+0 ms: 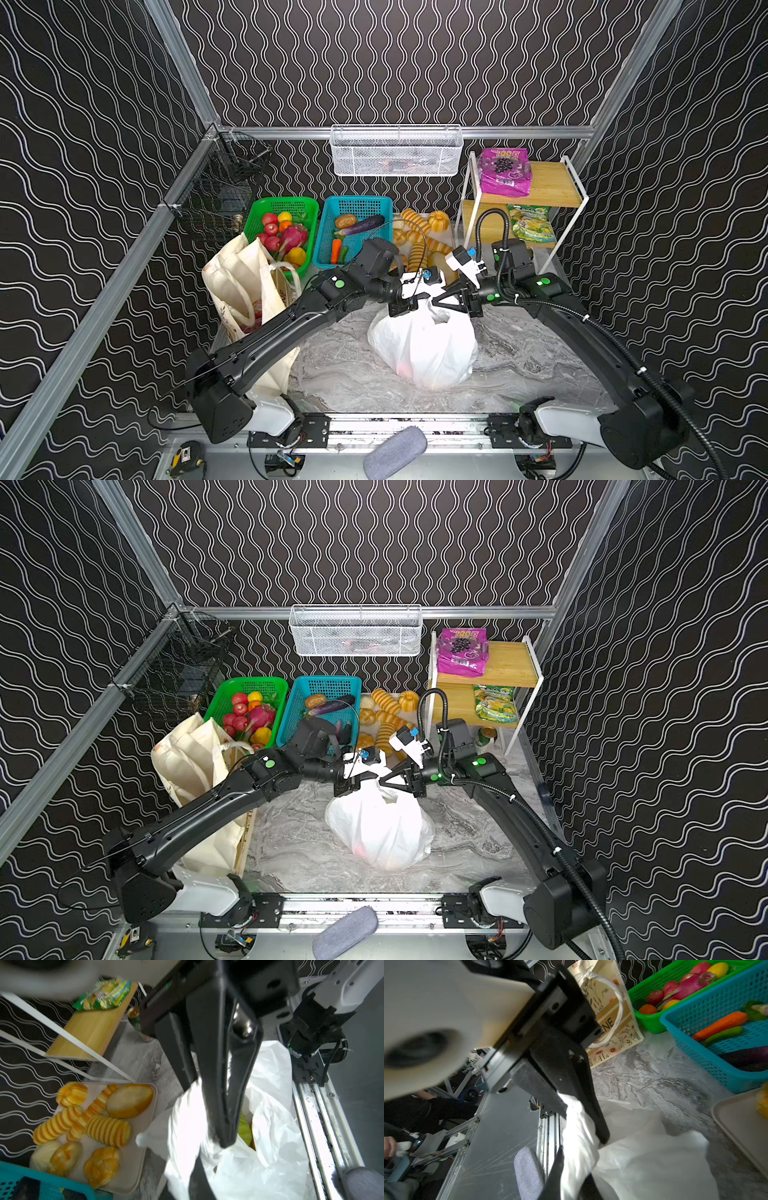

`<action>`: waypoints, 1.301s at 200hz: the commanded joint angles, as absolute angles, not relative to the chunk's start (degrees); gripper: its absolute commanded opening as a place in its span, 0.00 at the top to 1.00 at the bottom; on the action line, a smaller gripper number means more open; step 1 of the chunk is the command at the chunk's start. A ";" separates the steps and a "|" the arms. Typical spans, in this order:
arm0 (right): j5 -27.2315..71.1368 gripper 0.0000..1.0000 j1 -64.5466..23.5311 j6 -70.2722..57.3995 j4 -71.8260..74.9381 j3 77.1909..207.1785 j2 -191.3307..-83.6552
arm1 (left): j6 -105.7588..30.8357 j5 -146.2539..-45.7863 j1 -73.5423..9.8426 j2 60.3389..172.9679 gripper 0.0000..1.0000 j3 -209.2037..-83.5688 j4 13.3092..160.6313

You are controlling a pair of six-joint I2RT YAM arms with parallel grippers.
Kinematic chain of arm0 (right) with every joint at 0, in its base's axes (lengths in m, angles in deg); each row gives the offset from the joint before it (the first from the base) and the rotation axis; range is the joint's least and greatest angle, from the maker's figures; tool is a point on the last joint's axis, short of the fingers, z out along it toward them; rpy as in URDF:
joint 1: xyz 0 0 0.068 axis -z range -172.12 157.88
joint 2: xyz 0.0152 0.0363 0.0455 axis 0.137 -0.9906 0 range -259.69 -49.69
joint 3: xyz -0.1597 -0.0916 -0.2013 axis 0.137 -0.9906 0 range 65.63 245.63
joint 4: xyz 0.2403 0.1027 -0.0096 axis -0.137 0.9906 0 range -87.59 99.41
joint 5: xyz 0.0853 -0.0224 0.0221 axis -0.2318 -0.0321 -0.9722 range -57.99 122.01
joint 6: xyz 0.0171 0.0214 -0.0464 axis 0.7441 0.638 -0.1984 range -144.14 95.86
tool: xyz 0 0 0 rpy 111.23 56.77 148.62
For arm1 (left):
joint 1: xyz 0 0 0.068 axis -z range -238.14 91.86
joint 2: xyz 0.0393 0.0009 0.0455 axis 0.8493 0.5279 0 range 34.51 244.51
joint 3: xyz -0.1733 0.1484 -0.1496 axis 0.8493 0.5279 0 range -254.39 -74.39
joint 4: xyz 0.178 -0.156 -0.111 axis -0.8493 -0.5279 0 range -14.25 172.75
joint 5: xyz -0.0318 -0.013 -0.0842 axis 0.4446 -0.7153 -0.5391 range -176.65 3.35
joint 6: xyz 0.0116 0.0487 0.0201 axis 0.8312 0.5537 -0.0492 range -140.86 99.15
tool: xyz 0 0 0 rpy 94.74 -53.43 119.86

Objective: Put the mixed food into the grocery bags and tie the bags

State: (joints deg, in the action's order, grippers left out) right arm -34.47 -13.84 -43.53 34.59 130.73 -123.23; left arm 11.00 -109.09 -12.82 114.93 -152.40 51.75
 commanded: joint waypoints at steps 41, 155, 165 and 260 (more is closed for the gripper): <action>-16.78 0.40 -14.19 -40.72 25.85 129.10 -118.77 | 9.63 -106.77 -13.02 116.43 1.00 -154.86 44.73; 23.93 0.12 -32.97 -54.69 7.69 113.22 -100.31 | 3.98 -106.60 -13.16 118.30 1.00 -158.58 41.24; 28.97 0.11 -35.29 -54.72 5.98 112.64 -101.02 | 3.44 -106.73 -13.15 118.44 1.00 -159.01 40.97; 50.74 0.35 -45.03 -58.41 -4.47 105.46 -103.83 | -0.63 -106.63 -13.23 119.13 1.00 -160.22 40.55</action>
State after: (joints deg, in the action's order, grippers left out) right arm 45.11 -44.72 -56.95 -0.16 105.93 -104.10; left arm 1.01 -106.48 -13.13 118.95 -159.66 41.06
